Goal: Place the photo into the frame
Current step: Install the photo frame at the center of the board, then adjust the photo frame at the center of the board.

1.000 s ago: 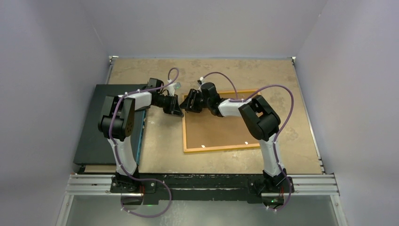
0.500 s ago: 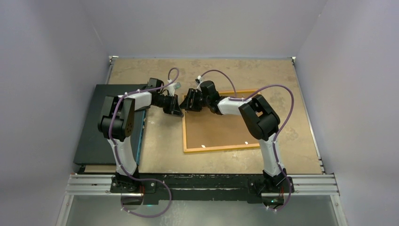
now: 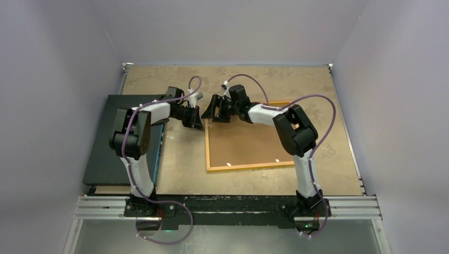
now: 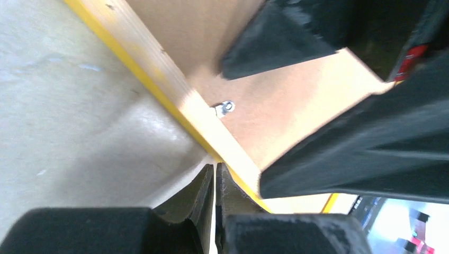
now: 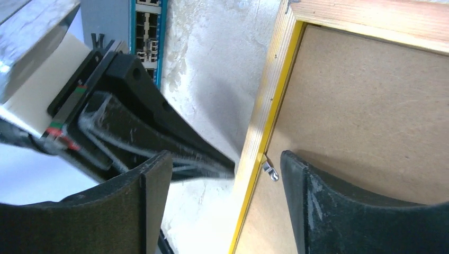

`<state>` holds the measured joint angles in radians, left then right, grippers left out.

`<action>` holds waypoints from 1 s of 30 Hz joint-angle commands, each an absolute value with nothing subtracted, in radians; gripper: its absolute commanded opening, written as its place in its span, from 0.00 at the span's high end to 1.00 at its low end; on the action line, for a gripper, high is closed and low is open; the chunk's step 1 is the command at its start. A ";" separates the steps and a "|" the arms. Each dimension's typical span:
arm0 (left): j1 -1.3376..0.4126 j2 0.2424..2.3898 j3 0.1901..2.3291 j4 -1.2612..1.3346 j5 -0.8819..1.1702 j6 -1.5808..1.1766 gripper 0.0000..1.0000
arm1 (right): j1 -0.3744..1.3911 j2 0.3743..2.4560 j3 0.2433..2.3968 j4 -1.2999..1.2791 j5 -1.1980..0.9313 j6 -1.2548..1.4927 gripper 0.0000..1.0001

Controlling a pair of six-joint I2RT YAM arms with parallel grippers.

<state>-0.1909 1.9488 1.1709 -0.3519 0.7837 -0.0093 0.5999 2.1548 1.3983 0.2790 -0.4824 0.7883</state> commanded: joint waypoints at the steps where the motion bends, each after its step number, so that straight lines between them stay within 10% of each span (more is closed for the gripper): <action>1: -0.173 1.891 1.240 -0.402 0.691 0.061 1.00 | 0.531 2.020 1.448 0.182 -0.509 0.742 0.19; 5: -0.160 1.857 1.266 -0.463 0.663 0.146 0.94 | 0.383 1.886 1.367 0.116 -0.347 0.723 0.02; 13: -0.235 1.818 1.139 -0.499 0.577 0.321 0.90 | 0.097 1.644 1.195 0.002 0.121 0.683 0.01; 30: -0.393 1.773 1.013 -0.542 0.511 0.457 0.97 | -0.086 1.938 1.214 0.025 0.010 0.716 0.01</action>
